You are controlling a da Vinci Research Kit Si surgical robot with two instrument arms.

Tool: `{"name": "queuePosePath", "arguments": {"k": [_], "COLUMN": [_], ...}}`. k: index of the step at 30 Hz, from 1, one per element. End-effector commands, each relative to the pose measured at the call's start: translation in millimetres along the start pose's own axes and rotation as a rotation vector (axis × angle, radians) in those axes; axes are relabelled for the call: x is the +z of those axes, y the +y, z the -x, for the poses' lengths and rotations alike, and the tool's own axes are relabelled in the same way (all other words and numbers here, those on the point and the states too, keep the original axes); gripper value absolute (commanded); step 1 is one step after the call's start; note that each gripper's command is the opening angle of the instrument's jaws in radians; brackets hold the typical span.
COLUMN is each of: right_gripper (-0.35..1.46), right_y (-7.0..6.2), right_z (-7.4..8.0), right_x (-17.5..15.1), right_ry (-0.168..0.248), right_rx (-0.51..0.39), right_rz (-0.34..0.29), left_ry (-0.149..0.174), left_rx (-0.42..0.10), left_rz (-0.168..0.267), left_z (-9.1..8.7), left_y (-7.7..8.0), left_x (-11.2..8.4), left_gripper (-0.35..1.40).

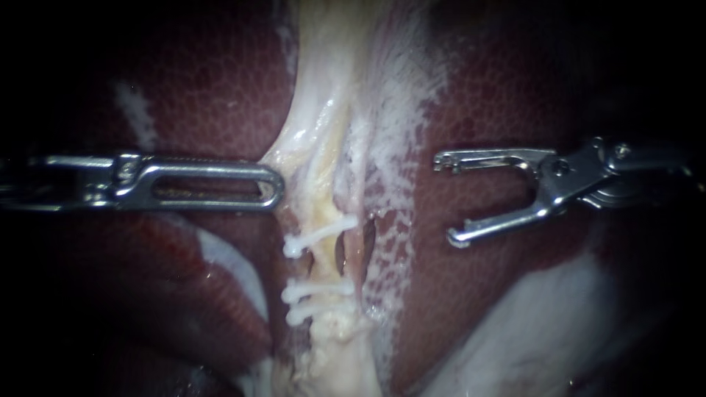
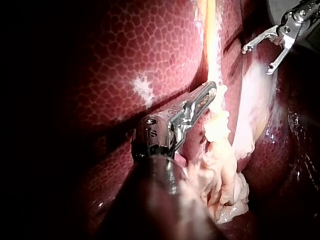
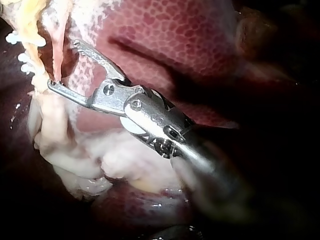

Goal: Going back third clip left tube

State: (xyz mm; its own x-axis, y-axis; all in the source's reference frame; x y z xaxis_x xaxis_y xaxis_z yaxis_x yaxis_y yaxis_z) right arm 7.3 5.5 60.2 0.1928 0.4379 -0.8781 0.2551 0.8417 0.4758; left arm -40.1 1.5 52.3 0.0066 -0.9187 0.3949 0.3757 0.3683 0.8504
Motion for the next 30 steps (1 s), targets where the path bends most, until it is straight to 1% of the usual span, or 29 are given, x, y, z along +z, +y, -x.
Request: {"name": "queuePosePath", "arguments": {"k": [1,9,18,20,24,30], "right_gripper": [0.6,0.6,0.6,0.6,0.6,0.6], "right_y": [-0.2,-0.5,-0.7,-0.7,-0.8,-0.8], "right_z": [0.1,0.0,0.0,-0.1,-0.1,-0.1], "right_x": [0.2,0.4,0.4,0.4,0.4,0.5], "right_ry": [0.0,0.0,-0.001,-0.001,-0.001,-0.001], "right_rx": [0.0,0.0,-0.001,-0.001,-0.001,-0.001], "right_rz": [0.0,0.0,0.0,0.0,0.0,0.0], "left_ry": [0.0,-0.001,-0.005,-0.01,0.0,0.006], "left_rx": [0.0,0.0,0.003,0.005,0.009,0.01], "left_rz": [0.001,0.002,0.007,0.01,0.014,0.016], "left_z": [0.0,-0.1,-0.4,-0.7,-1.2,-1.2], "left_y": [0.0,0.3,1.1,1.3,1.9,2.8], "left_x": [0.0,0.7,2.1,2.6,3.7,4.1], "left_gripper": [-0.35,-0.35,-0.35,-0.35,-0.35,-0.35]}}
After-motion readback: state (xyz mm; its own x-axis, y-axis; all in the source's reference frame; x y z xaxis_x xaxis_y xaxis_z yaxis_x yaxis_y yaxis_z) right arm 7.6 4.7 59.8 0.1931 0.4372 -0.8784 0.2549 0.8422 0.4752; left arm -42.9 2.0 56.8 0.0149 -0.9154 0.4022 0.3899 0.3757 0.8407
